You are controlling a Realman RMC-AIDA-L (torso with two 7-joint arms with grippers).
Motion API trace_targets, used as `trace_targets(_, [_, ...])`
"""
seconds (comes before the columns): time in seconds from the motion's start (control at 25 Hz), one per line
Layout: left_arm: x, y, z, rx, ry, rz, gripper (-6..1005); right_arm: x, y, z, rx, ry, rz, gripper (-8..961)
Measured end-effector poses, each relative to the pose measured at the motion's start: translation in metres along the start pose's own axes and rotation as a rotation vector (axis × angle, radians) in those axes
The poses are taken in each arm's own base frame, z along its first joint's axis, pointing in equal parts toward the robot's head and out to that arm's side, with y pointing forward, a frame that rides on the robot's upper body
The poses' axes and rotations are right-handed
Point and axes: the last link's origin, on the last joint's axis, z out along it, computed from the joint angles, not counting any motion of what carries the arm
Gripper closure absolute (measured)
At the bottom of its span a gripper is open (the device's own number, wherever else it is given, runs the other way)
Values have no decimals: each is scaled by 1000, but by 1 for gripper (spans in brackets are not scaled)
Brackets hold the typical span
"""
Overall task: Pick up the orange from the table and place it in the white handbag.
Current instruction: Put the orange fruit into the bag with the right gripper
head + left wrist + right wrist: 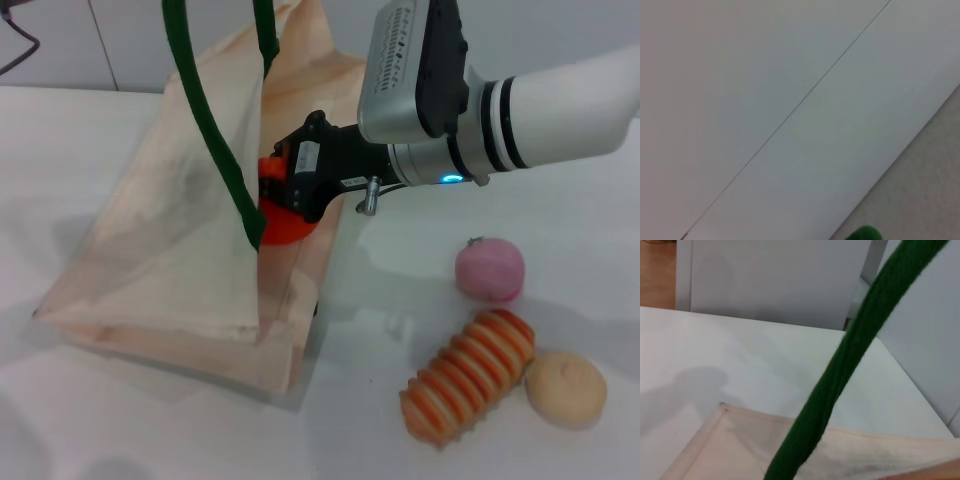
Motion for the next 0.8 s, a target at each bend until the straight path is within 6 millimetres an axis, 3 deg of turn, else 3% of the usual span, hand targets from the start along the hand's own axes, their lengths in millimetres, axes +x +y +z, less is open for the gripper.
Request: trace_targets(0.8, [-3,-5,2,0,1,-24,865,-5,6,6,-18,-4,-19,837])
